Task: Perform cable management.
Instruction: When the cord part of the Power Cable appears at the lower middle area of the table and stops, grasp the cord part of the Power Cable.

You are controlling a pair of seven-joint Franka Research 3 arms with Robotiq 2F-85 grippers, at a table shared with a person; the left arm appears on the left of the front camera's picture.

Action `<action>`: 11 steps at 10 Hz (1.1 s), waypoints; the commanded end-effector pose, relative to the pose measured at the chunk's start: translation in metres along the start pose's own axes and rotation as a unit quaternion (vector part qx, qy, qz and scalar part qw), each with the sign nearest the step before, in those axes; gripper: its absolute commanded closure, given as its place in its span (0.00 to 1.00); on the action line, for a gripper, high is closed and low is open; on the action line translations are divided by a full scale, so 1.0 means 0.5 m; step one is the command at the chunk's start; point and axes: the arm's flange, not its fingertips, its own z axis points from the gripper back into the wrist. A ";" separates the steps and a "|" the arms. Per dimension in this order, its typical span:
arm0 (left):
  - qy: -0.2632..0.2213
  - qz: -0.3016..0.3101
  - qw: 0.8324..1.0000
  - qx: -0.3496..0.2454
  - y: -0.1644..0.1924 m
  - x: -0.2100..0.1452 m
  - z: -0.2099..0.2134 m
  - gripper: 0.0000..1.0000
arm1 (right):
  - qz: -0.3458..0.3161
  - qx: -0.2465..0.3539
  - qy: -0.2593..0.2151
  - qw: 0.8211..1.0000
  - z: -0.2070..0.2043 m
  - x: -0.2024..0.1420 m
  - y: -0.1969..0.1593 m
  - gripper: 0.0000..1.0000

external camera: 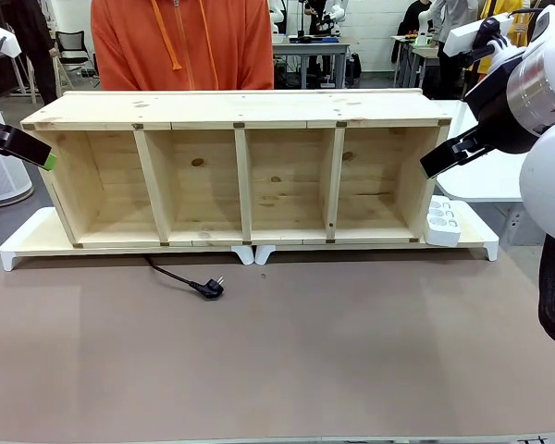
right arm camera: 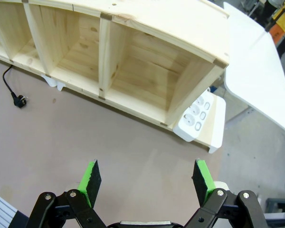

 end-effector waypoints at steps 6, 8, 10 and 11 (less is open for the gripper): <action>-0.005 -0.007 1.000 0.003 0.001 0.002 0.000 0.00 | 0.004 0.002 -0.005 1.000 0.000 0.002 -0.003 0.00; -0.005 -0.007 1.000 0.003 0.001 0.002 0.000 0.00 | 0.004 0.002 -0.005 1.000 0.000 0.002 -0.003 0.00; -0.005 -0.007 1.000 0.003 0.001 0.002 0.000 0.00 | 0.004 0.002 -0.005 1.000 0.000 0.002 -0.003 0.00; -0.005 -0.007 1.000 0.003 0.001 0.002 0.000 0.00 | 0.004 0.002 -0.005 1.000 0.000 0.002 -0.003 0.00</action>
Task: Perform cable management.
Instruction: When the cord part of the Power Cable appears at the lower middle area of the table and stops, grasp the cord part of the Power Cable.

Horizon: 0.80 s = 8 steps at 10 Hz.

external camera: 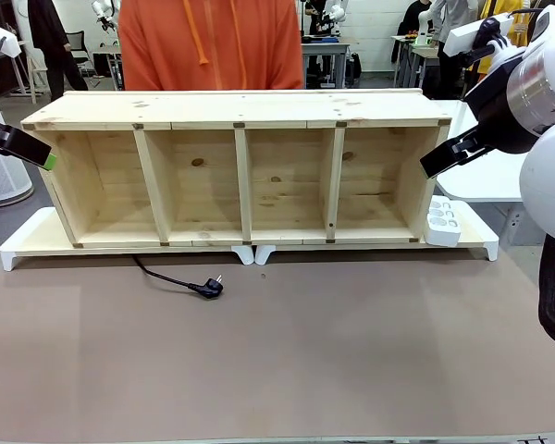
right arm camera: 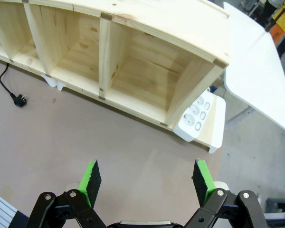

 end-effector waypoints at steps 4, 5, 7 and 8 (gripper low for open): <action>-0.005 -0.007 1.000 0.003 0.001 0.002 0.000 0.00 | 0.004 0.002 -0.005 1.000 0.000 0.002 -0.003 0.00; -0.005 -0.007 1.000 0.003 0.001 0.002 0.000 0.00 | 0.004 0.002 -0.005 1.000 0.000 0.002 -0.003 0.00; -0.005 -0.007 1.000 0.003 0.001 0.002 0.000 0.00 | 0.004 0.002 -0.005 1.000 0.000 0.002 -0.003 0.00; -0.005 -0.007 1.000 0.003 0.001 0.002 0.000 0.00 | 0.004 0.002 -0.005 1.000 0.000 0.002 -0.003 0.00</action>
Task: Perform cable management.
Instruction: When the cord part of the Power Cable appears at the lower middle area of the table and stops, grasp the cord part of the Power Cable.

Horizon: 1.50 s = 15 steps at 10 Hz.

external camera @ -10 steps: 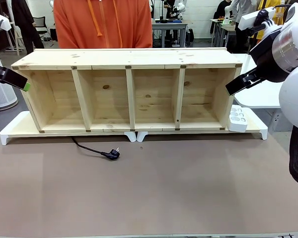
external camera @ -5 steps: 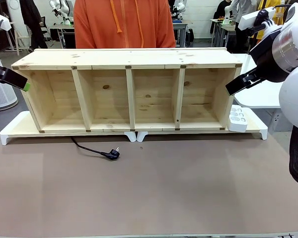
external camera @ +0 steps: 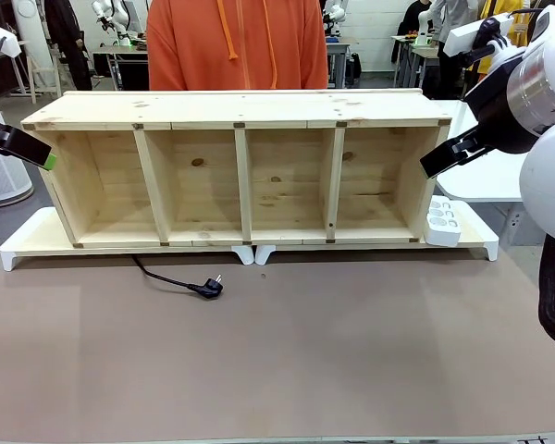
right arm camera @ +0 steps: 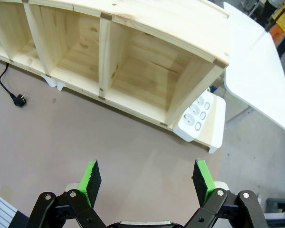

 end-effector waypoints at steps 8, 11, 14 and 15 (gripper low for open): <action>-0.005 -0.007 1.000 0.003 0.001 0.002 0.000 0.00 | 0.163 0.107 0.039 0.980 -0.108 0.149 0.171 0.00; -0.005 -0.007 1.000 0.003 0.001 0.002 0.000 0.00 | 0.204 0.150 0.049 0.966 -0.160 0.193 0.263 0.00; -0.005 -0.007 1.000 0.003 0.001 0.002 0.000 0.00 | 0.248 0.189 0.053 0.949 -0.209 0.219 0.345 0.00; -0.005 -0.007 1.000 0.003 0.001 0.002 0.000 0.00 | 0.260 0.201 0.059 0.943 -0.230 0.230 0.378 0.00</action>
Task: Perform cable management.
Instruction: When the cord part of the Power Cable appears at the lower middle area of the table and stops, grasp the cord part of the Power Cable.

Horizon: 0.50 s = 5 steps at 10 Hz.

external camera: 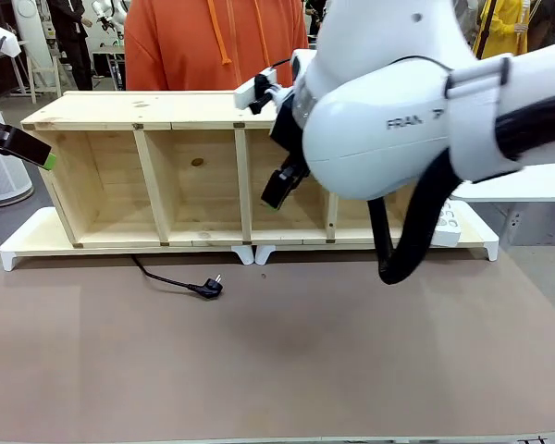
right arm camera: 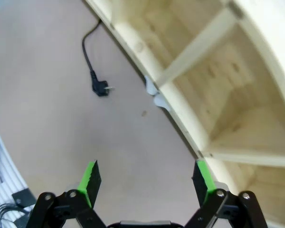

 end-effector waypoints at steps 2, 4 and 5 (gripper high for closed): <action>-0.004 -0.007 1.000 0.004 0.002 0.002 0.000 0.00 | 0.040 0.048 0.006 0.998 -0.058 0.063 0.019 0.00; -0.004 -0.007 1.000 0.004 0.002 0.002 0.000 0.00 | 0.061 0.065 0.013 0.996 -0.090 0.088 0.044 0.00; -0.004 -0.007 1.000 0.004 0.002 0.002 0.000 0.00 | 0.064 0.075 0.016 0.995 -0.109 0.096 0.049 0.00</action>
